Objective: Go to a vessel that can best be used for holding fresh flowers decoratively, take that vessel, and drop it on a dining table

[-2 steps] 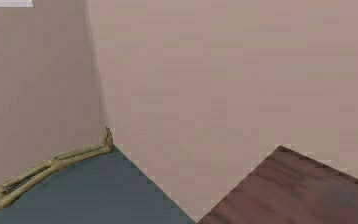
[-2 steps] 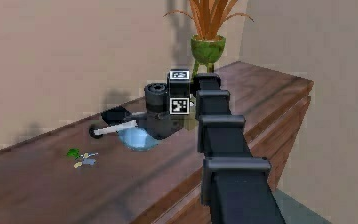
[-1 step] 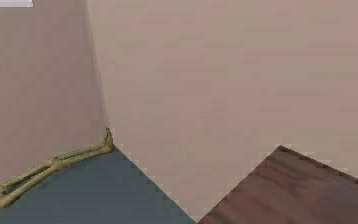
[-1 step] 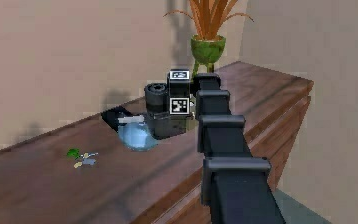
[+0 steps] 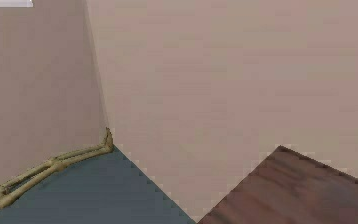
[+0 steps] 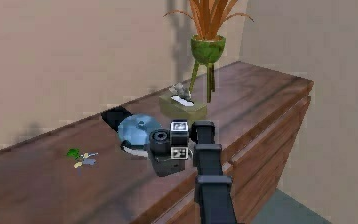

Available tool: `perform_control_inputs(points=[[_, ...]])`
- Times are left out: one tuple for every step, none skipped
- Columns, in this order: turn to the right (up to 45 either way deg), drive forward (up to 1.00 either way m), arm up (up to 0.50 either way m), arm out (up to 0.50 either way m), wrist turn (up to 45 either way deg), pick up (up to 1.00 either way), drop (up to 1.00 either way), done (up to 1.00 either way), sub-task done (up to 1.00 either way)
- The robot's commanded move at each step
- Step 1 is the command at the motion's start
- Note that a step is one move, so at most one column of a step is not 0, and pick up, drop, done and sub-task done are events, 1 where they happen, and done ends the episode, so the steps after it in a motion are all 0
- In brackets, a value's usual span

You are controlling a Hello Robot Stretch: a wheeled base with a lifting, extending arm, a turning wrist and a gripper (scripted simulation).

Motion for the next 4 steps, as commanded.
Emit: perform_control_inputs(points=[[0.0, 0.0, 0.0, 0.0, 0.0, 1.0, 0.0, 0.0, 0.0], [0.0, 0.0, 0.1, 0.0, 0.0, 0.0, 0.0, 0.0, 0.0], [0.0, 0.0, 0.0, 0.0, -45.0, 0.0, 0.0, 0.0, 0.0], [0.0, 0.0, 0.0, 0.0, -45.0, 0.0, 0.0, 0.0, 0.0]])
